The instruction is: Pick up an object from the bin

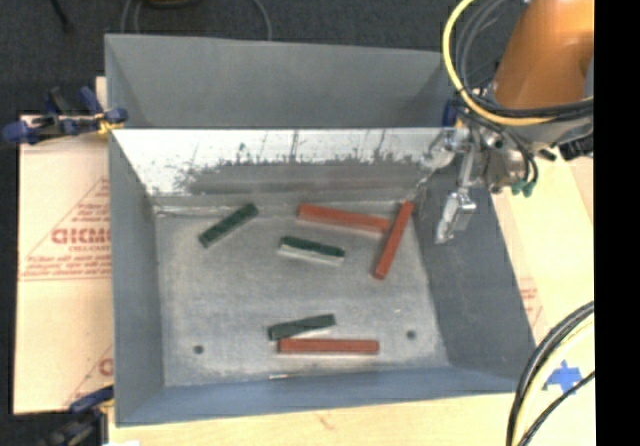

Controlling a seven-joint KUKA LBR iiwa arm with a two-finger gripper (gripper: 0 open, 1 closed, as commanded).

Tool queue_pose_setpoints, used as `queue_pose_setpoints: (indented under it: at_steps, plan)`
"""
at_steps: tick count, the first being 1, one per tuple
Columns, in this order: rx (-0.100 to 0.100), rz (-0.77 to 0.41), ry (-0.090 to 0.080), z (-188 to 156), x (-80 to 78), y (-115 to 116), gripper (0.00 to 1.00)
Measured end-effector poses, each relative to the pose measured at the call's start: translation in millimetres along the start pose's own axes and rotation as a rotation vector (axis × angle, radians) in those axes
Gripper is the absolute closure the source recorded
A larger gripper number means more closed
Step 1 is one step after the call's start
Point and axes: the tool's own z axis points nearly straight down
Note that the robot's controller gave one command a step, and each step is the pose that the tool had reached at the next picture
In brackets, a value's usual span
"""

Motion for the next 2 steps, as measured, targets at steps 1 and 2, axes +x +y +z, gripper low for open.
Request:
queue_pose_setpoints:
  at_steps: [1,2]
  plan:
    - [0.001,-0.030,-0.007,54,-8.3,16,0.00]
    - [-0.002,-0.007,-0.003,116,-18.0,2,0.00]
